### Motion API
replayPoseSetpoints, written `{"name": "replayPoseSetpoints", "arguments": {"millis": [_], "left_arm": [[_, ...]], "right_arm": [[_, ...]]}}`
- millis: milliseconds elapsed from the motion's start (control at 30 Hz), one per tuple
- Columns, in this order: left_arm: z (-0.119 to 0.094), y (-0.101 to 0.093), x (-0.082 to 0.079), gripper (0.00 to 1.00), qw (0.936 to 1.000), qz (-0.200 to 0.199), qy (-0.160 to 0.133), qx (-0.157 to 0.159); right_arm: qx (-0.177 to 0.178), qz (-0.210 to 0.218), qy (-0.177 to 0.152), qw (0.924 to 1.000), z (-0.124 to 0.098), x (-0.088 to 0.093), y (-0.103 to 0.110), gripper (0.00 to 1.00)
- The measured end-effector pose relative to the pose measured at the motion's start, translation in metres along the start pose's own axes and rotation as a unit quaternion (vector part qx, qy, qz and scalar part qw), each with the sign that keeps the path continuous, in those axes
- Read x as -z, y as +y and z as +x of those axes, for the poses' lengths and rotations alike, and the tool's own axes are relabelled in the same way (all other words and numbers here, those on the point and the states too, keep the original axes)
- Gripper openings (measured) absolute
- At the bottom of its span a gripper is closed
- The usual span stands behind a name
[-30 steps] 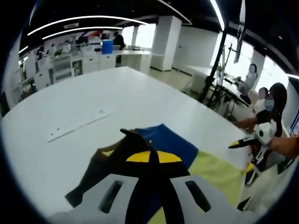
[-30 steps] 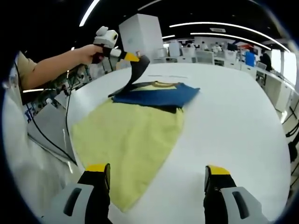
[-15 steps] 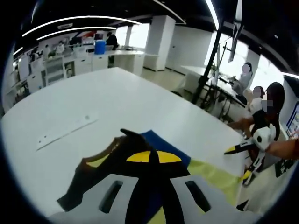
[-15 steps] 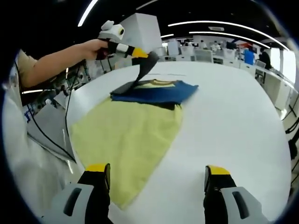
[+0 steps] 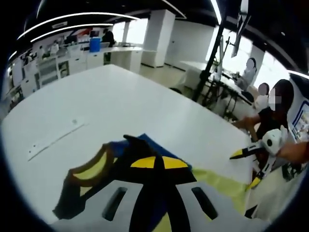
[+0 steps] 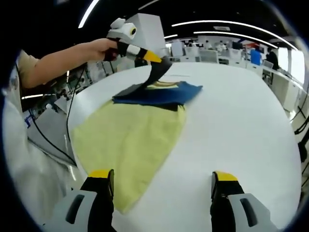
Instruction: Fold the garment on the visible template until the final outline fits inside the template.
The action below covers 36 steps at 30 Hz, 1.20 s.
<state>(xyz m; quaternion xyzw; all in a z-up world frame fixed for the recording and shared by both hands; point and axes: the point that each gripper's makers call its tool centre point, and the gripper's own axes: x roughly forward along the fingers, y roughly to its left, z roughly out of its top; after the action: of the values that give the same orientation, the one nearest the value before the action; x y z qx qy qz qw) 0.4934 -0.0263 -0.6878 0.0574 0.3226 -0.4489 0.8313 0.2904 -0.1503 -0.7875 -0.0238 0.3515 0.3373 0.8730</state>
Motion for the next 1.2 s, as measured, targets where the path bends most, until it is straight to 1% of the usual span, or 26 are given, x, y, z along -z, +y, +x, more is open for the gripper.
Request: {"name": "replayPoseSetpoints", "arguments": {"millis": [67,300,467,600,667,733,833,867,900,933,967,1000,1067,1100,1133,1200], "left_arm": [[0.006,-0.005,0.001,0.00,0.9999,0.006,0.005,0.006],[0.020,-0.011,0.009,0.00,0.9996,0.012,0.021,0.016],[0.029,-0.013,0.013,0.00,0.9993,0.014,0.029,0.021],[0.035,-0.009,0.018,0.00,0.9992,0.006,0.035,0.020],[0.037,-0.009,0.020,0.00,0.9992,-0.004,0.034,0.021],[0.038,-0.013,0.020,0.00,0.9988,-0.016,0.031,0.034],[0.040,-0.020,0.019,0.00,0.9981,-0.022,0.024,0.053],[0.039,-0.020,0.018,0.02,0.9982,-0.022,0.022,0.051],[0.040,-0.021,0.017,0.08,0.9983,-0.020,0.020,0.050],[0.041,-0.021,0.017,0.17,0.9986,-0.017,0.018,0.047],[0.042,-0.021,0.016,0.31,0.9987,-0.017,0.016,0.044],[0.042,-0.021,0.016,0.40,0.9989,-0.018,0.013,0.041],[0.041,-0.021,0.014,0.53,0.9993,-0.011,0.009,0.036],[0.040,-0.021,0.013,0.57,0.9994,-0.005,0.006,0.035],[0.038,-0.023,0.013,0.63,0.9993,0.000,0.004,0.036],[0.036,-0.022,0.011,0.73,0.9994,-0.001,-0.003,0.034]], "right_arm": [[0.001,0.000,0.001,1.0000,0.000,0.001,-0.001,0.82],[0.003,0.003,0.000,1.0000,0.000,0.000,-0.005,0.82],[0.003,0.005,0.003,1.0000,0.000,0.003,-0.006,0.82],[0.003,0.005,0.002,1.0000,0.000,0.002,-0.007,0.82],[0.002,0.005,0.001,1.0000,0.000,0.001,-0.007,0.82],[0.001,0.005,0.000,1.0000,0.000,0.000,-0.006,0.82],[0.000,0.003,-0.002,1.0000,0.000,-0.002,-0.004,0.82],[-0.001,0.003,-0.003,1.0000,0.000,-0.002,-0.004,0.82],[-0.001,0.002,-0.004,1.0000,0.000,-0.003,-0.003,0.82],[-0.001,0.002,-0.004,1.0000,0.000,-0.003,-0.003,0.82],[-0.001,0.002,-0.004,1.0000,0.000,-0.003,-0.003,0.82],[-0.001,0.001,-0.004,1.0000,0.000,-0.003,-0.003,0.82],[-0.001,0.000,-0.005,1.0000,-0.001,-0.004,-0.003,0.82],[0.000,0.000,-0.007,1.0000,-0.002,-0.005,-0.003,0.82],[0.000,0.000,-0.007,1.0000,-0.002,-0.006,-0.003,0.82],[0.000,-0.002,-0.008,1.0000,-0.003,-0.007,-0.002,0.82]]}}
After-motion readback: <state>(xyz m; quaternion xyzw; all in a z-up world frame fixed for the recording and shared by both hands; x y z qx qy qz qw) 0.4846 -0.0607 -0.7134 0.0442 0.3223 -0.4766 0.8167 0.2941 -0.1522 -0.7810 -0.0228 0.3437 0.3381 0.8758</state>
